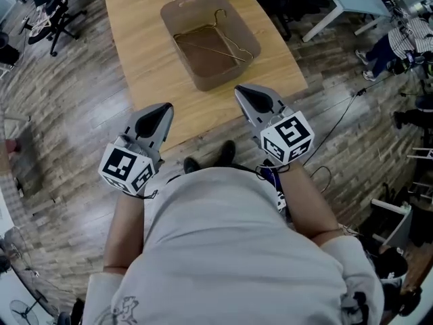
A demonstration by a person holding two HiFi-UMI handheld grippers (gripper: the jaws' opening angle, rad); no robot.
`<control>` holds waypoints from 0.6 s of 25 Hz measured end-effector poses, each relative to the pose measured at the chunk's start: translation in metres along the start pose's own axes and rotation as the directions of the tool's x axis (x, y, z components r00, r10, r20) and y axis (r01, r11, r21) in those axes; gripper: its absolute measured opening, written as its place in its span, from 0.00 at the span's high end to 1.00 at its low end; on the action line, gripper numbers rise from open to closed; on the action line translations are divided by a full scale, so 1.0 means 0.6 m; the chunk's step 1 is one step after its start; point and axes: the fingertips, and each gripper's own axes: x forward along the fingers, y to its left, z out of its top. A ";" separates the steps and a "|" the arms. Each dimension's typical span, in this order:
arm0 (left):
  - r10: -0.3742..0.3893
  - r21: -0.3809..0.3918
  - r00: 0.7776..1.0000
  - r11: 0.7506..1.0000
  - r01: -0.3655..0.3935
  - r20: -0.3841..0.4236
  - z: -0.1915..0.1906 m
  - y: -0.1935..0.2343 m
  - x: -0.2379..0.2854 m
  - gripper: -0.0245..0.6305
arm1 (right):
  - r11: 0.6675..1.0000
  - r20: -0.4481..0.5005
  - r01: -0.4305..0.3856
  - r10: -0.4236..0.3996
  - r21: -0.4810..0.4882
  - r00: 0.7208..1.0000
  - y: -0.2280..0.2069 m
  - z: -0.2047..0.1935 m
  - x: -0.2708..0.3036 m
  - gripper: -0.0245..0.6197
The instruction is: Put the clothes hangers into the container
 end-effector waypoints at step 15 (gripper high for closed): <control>-0.070 -0.013 0.997 0.997 0.070 0.026 -0.033 0.002 -0.106 0.95 | 0.996 0.004 0.079 -0.079 0.036 0.997 0.094 -0.013 -0.044 0.95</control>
